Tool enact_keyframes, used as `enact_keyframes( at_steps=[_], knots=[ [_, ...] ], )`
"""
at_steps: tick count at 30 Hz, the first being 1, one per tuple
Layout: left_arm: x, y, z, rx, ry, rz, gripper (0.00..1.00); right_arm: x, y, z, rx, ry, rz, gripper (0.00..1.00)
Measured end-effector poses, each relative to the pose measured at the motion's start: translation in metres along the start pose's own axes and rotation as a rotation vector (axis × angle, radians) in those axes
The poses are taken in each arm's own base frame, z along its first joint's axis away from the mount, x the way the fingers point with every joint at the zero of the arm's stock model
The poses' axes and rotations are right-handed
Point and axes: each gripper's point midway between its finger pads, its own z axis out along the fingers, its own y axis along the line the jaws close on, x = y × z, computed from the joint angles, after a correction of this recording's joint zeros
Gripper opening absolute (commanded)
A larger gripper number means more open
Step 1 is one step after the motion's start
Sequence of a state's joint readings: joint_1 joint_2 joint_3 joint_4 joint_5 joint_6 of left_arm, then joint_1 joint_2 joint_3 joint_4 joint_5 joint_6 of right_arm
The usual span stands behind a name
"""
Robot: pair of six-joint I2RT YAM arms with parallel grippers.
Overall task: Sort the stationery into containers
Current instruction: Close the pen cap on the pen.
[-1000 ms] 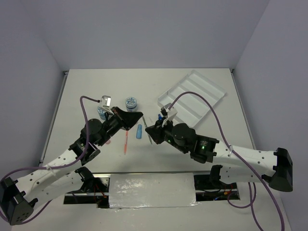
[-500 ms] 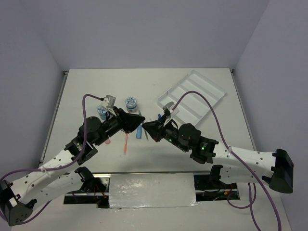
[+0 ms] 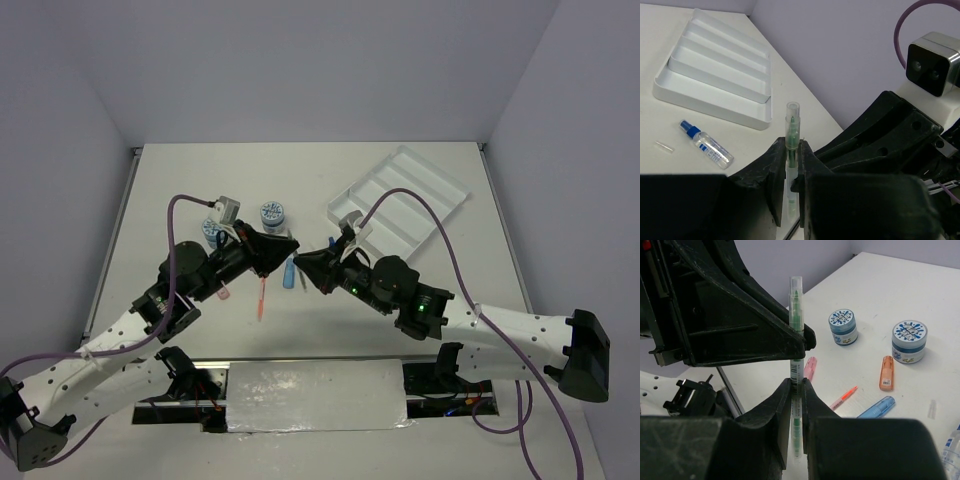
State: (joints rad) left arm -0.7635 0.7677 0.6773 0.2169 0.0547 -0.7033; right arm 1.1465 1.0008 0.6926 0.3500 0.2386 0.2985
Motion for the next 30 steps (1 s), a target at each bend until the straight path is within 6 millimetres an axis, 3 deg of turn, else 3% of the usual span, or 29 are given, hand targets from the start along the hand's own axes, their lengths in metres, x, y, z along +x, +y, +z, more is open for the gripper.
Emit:
enact_keyframes(
  at_steps=[2, 3, 4, 7, 11, 14, 15, 18, 19, 21, 23, 27, 30],
  knots=[
    [0.0, -0.001, 0.0, 0.004, 0.002, 0.004, 0.05, 0.0, 0.0, 0.0, -0.003, 0.002, 0.0, 0.04],
    [0.001, -0.001, 0.0, 0.008, 0.004, 0.012, 0.04, 0.001, 0.001, 0.0, -0.008, 0.004, -0.002, 0.21],
    [0.001, -0.001, 0.0, 0.013, 0.006, 0.02, 0.02, 0.001, 0.001, 0.0, -0.011, 0.007, -0.003, 0.3],
    [0.004, -0.008, -0.001, 0.055, 0.028, 0.034, 0.0, 0.003, 0.006, -0.001, -0.05, 0.022, -0.004, 0.47],
    [0.006, -0.024, -0.006, 0.144, 0.044, 0.075, 0.0, 0.008, 0.017, -0.003, -0.125, 0.052, -0.007, 0.49],
    [0.002, -0.036, -0.012, 0.205, 0.036, 0.097, 0.0, 0.013, 0.023, -0.004, -0.165, 0.074, -0.008, 0.42],
    [0.001, -0.04, -0.014, 0.226, 0.034, 0.112, 0.0, 0.014, 0.025, -0.005, -0.177, 0.08, -0.008, 0.29],
    [0.001, -0.046, -0.016, 0.263, 0.038, 0.14, 0.03, 0.015, 0.032, -0.007, -0.213, 0.09, -0.006, 0.05],
    [0.002, -0.047, -0.017, 0.271, 0.041, 0.148, 0.06, 0.015, 0.032, -0.007, -0.217, 0.09, -0.008, 0.02],
    [0.003, -0.048, -0.017, 0.281, 0.045, 0.155, 0.09, 0.015, 0.033, -0.008, -0.225, 0.091, -0.004, 0.0],
    [0.004, -0.049, -0.018, 0.29, 0.052, 0.161, 0.19, 0.016, 0.034, -0.011, -0.23, 0.092, -0.002, 0.0],
    [0.008, -0.05, -0.018, 0.306, 0.067, 0.18, 0.58, 0.017, 0.032, -0.013, -0.219, 0.097, 0.008, 0.0],
    [0.009, -0.051, -0.018, 0.307, 0.079, 0.176, 0.56, 0.016, 0.026, -0.013, -0.182, 0.094, 0.019, 0.0]
  ],
)
